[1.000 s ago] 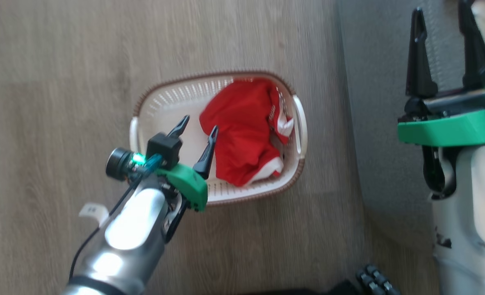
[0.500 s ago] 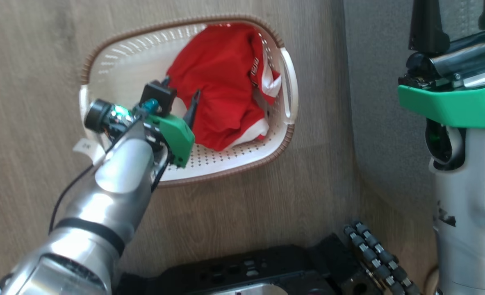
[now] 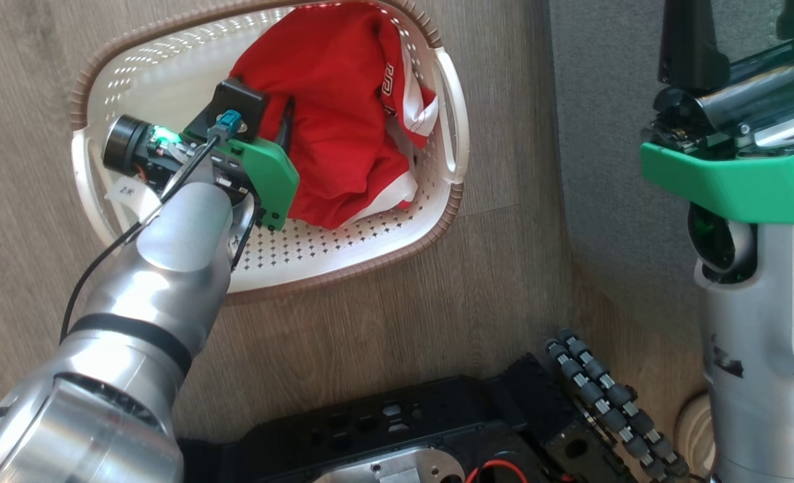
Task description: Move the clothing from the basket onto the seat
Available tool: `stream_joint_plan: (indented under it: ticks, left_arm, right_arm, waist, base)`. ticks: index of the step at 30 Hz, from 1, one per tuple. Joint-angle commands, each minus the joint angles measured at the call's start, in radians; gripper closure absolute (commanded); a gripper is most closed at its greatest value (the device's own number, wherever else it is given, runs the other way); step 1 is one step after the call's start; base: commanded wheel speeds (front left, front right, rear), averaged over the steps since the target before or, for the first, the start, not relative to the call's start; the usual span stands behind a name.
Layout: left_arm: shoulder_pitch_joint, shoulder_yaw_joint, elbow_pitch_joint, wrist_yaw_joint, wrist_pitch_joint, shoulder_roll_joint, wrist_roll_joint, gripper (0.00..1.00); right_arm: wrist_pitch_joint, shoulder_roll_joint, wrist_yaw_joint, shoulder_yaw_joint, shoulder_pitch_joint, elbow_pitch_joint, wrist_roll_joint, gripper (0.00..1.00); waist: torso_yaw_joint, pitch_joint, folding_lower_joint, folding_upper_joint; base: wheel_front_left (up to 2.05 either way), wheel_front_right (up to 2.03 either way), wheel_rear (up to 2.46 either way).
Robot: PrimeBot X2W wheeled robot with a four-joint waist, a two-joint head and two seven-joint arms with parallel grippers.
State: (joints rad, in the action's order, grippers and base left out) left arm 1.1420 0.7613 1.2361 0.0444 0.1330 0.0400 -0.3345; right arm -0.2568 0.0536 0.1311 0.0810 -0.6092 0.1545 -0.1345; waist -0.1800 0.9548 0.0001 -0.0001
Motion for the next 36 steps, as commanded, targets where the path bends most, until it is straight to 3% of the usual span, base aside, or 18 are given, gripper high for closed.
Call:
stream_joint_plan:
  ticks: [1,3,4,5,6,7,24,36]
  left_arm:
    - [-0.013,-0.002,0.000,0.003,-0.008,0.010,-0.009,0.00]
    - [-0.013,0.006,0.009,-0.002,-0.022,0.010,-0.011,0.02]
    - [-0.014,0.009,0.012,-0.004,-0.025,0.010,-0.014,0.24]
    - [-0.016,0.013,0.014,-0.007,-0.029,0.010,-0.016,0.54]
    - [-0.018,0.017,0.016,-0.010,-0.033,0.010,-0.018,0.69]
    - [-0.020,0.020,0.016,-0.012,-0.035,0.010,-0.021,1.00]
    - [-0.085,0.109,-0.070,-0.040,0.016,0.010,-0.087,1.00]
    - [-0.185,0.165,-0.143,-0.037,0.100,0.010,-0.148,1.00]
  right_arm:
    - [-0.005,-0.003,0.000,0.023,0.013,0.039,-0.009,0.00]
    - [-0.005,-0.003,0.000,0.028,0.013,0.040,-0.012,0.00]
    - [-0.005,-0.003,0.000,0.029,0.013,0.041,-0.013,0.00]
    - [-0.005,-0.003,0.000,0.029,0.013,0.040,-0.015,0.00]
    - [-0.005,-0.003,0.000,0.029,0.013,0.039,-0.016,0.00]
    - [-0.005,-0.003,0.000,0.029,0.012,0.038,-0.017,0.00]
    - [-0.005,-0.003,0.000,0.018,0.035,-0.025,-0.009,0.00]
    - [-0.005,-0.003,0.000,0.005,0.112,-0.074,0.009,0.00]
  waist:
    - [-0.003,0.003,-0.0001,0.0001]
    - [-0.006,0.004,-0.0001,0.0001]
    - [-0.008,0.004,-0.0001,0.0001]
    - [-0.009,0.004,-0.0001,0.0001]
    - [-0.010,0.003,-0.0001,0.0001]
    - [-0.011,0.002,-0.0001,0.0001]
    - [0.017,-0.110,-0.0001,0.0001]
    - [0.070,-0.282,-0.0001,0.0001]
  base:
    - [0.00,0.00,0.00]
    - [0.00,0.00,0.00]
    - [0.00,0.00,0.00]
    - [0.00,0.00,0.00]
    - [0.00,0.00,0.00]
    - [0.00,0.00,0.00]
    - [0.00,0.00,0.00]
    - [0.00,0.00,0.00]
